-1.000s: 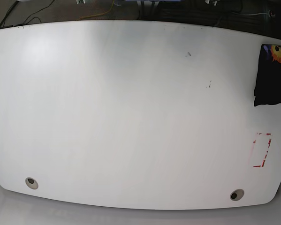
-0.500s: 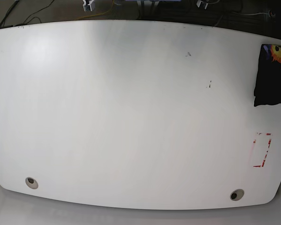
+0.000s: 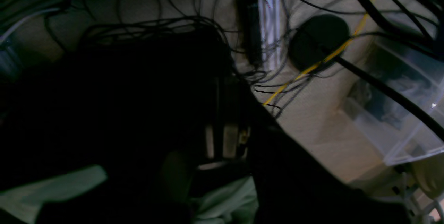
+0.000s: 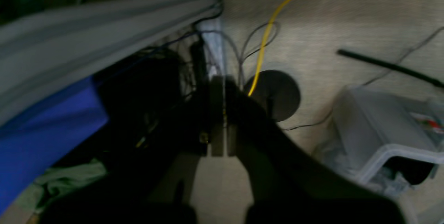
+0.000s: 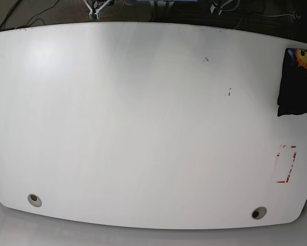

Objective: Layout the t-shirt on the table in an organized manner, then fold the t-shirt properly

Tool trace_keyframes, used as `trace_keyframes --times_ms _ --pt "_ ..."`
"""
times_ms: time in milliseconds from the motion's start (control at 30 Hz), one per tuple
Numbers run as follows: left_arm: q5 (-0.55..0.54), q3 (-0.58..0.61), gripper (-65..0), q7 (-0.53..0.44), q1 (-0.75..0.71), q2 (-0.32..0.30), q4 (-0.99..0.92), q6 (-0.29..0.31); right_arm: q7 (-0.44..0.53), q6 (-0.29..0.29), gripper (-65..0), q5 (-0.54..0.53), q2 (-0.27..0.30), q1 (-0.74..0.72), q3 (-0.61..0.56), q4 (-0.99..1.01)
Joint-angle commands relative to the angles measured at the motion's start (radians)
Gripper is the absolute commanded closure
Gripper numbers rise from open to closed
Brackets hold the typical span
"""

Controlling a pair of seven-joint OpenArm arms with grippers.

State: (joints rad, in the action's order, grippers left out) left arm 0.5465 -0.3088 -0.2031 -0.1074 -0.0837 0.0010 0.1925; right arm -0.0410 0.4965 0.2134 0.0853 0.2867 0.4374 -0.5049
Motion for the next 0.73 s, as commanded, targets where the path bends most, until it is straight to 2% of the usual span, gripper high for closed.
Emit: trace_keyframes --times_ms 0,133,333,533,700 --pt "0.001 0.0 -1.3 0.043 0.01 -0.001 -0.001 -0.003 -0.001 -0.028 0.0 0.054 0.011 -0.053 0.001 0.082" --pt "-0.001 -0.003 -1.3 0.06 0.041 0.005 -0.001 -0.055 0.011 -0.069 0.0 0.156 0.017 -0.12 0.007 0.188" --pt "0.002 -0.002 -1.4 0.077 0.044 0.034 -0.001 -0.121 0.008 -0.08 0.0 0.169 0.011 -0.137 0.004 0.193" --pt "-0.004 -0.005 -1.4 0.107 0.059 0.058 -0.001 -0.152 0.008 -0.081 0.0 0.171 0.009 -0.137 0.004 0.194" --pt "-0.004 -0.005 -1.4 0.109 0.062 0.063 -0.001 -0.155 0.008 -0.081 0.0 0.171 0.009 -0.137 0.004 0.194"
